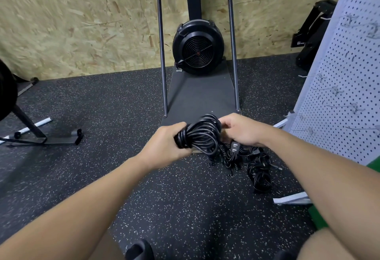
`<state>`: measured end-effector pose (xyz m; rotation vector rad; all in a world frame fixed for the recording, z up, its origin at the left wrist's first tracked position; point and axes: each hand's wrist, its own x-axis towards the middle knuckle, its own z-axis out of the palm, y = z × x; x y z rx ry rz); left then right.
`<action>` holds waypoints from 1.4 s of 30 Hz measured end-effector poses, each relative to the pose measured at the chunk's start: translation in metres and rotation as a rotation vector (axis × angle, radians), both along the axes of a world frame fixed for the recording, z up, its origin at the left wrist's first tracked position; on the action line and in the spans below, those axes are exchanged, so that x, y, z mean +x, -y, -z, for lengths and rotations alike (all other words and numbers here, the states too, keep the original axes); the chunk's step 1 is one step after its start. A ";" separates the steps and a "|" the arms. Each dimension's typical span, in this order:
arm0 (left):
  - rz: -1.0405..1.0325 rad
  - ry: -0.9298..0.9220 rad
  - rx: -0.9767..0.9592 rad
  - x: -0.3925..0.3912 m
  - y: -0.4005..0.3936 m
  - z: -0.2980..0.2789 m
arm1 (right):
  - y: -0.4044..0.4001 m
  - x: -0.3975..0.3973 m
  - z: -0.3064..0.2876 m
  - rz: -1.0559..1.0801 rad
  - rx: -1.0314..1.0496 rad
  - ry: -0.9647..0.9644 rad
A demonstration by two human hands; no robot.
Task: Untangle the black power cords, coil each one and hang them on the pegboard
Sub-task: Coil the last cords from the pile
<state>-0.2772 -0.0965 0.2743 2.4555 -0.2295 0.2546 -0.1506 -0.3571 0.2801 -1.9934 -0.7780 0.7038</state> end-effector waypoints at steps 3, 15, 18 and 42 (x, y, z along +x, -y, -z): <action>-0.101 -0.046 -0.040 0.006 -0.007 0.002 | -0.005 -0.008 0.006 0.026 -0.031 -0.099; -0.373 -0.222 0.003 0.024 -0.007 0.022 | -0.060 -0.074 0.002 0.022 -0.158 0.183; -0.342 -0.236 0.266 0.024 0.002 0.024 | -0.059 -0.081 -0.014 -0.006 0.129 -0.275; 0.180 -0.166 -0.148 -0.007 0.040 -0.016 | -0.009 -0.011 -0.028 0.323 0.453 -0.230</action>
